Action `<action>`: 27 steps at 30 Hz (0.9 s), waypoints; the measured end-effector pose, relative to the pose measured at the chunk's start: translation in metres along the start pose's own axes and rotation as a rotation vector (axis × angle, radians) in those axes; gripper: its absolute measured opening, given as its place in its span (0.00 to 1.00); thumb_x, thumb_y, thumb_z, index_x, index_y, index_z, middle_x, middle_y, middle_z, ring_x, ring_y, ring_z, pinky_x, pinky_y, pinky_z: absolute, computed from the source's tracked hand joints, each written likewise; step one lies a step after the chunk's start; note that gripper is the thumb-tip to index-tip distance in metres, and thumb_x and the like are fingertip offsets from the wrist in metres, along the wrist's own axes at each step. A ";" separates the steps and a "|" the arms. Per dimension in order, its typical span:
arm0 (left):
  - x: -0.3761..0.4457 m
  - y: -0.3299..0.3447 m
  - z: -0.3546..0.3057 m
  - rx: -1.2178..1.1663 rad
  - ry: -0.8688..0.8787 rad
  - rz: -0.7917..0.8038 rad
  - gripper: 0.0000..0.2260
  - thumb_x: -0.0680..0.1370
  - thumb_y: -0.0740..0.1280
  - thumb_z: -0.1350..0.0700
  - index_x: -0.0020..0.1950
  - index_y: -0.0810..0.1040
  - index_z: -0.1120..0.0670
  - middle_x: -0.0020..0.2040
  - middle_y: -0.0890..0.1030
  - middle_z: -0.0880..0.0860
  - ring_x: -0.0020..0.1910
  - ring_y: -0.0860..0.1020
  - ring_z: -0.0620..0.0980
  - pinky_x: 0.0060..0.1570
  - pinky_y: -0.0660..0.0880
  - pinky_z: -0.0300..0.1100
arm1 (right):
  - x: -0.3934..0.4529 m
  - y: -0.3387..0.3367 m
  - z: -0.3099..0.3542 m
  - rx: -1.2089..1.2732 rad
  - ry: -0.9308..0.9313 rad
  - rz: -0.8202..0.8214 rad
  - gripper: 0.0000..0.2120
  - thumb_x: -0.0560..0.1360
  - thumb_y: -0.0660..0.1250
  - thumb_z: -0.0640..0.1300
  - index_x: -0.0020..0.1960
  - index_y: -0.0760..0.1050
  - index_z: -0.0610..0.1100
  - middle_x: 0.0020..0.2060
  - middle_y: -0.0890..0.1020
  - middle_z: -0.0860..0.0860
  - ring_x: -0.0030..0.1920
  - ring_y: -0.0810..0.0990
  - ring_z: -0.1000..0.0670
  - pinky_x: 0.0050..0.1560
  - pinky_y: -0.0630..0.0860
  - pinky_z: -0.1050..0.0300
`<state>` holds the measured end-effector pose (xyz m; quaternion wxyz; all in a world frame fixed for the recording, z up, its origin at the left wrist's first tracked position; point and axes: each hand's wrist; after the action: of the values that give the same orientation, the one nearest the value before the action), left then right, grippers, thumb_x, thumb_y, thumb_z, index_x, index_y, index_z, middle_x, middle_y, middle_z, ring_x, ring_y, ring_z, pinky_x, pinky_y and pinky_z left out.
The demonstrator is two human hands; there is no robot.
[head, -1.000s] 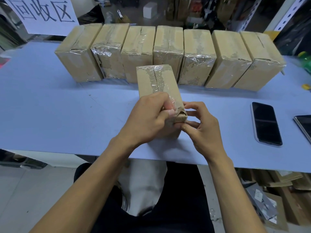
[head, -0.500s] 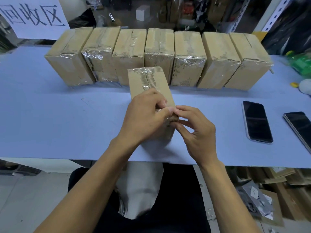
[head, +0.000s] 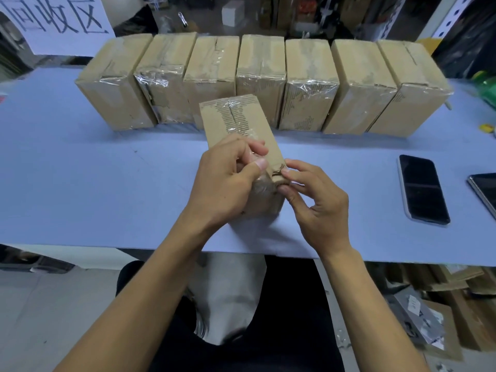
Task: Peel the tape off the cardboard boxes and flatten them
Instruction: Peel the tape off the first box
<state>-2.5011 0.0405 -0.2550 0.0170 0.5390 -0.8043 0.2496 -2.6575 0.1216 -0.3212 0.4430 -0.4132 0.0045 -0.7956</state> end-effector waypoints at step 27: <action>-0.013 -0.018 0.017 -0.049 -0.174 -0.085 0.12 0.78 0.67 0.66 0.37 0.71 0.59 0.54 0.84 0.45 0.71 0.69 0.37 0.60 0.66 0.25 | 0.005 0.023 0.010 -0.075 -0.042 0.101 0.11 0.77 0.69 0.33 0.58 0.82 0.39 0.63 0.80 0.50 0.63 0.80 0.47 0.62 0.77 0.52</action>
<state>-2.4757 0.0391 -0.2667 -0.0291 0.5918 -0.7850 0.1810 -2.6359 0.1078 -0.3198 0.4666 -0.4456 0.0456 -0.7627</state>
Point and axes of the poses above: each hand's wrist, its own x-axis towards the middle knuckle, its own y-axis out of the palm, z = x × y
